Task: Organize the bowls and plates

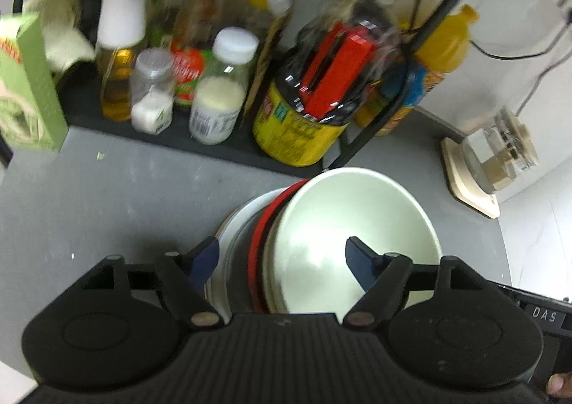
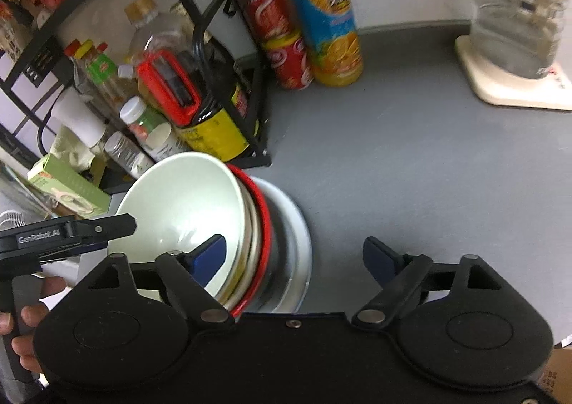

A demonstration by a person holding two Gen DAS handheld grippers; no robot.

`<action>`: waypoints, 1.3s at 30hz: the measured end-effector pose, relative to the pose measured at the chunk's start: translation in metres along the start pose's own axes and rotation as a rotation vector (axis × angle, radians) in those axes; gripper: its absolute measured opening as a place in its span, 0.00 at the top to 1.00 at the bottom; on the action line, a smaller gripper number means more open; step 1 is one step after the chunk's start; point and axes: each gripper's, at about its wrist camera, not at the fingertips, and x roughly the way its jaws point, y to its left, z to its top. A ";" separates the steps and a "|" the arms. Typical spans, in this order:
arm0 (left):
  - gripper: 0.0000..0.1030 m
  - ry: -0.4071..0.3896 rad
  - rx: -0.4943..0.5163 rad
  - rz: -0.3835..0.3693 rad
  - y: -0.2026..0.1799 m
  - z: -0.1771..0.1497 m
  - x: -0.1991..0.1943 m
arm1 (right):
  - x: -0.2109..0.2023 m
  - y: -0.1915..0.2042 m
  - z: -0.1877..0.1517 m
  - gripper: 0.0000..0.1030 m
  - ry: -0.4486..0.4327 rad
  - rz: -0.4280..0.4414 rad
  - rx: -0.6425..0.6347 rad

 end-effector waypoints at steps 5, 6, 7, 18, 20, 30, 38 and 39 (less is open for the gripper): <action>0.17 -0.053 0.066 0.003 -0.016 -0.005 -0.018 | -0.024 -0.010 -0.009 0.11 -0.053 -0.032 0.006; 0.15 -0.053 0.072 0.007 -0.019 -0.007 -0.021 | -0.030 -0.014 -0.011 0.09 -0.065 -0.040 0.011; 0.13 -0.054 0.075 0.010 -0.021 -0.009 -0.025 | -0.035 -0.016 -0.013 0.06 -0.076 -0.048 0.015; 0.03 -0.117 0.126 0.009 -0.064 -0.046 -0.079 | -0.107 -0.042 -0.047 0.00 -0.184 -0.135 0.049; 0.03 -0.124 0.139 0.011 -0.071 -0.054 -0.087 | -0.117 -0.045 -0.055 0.00 -0.192 -0.137 0.048; 0.01 -0.152 0.163 -0.011 -0.096 -0.096 -0.123 | -0.156 -0.048 -0.088 0.00 -0.237 -0.139 0.014; 0.01 -0.170 0.189 -0.018 -0.103 -0.117 -0.140 | -0.176 -0.046 -0.107 0.00 -0.260 -0.139 -0.006; 0.01 -0.172 0.191 -0.016 -0.104 -0.119 -0.141 | -0.178 -0.046 -0.108 0.00 -0.262 -0.139 -0.008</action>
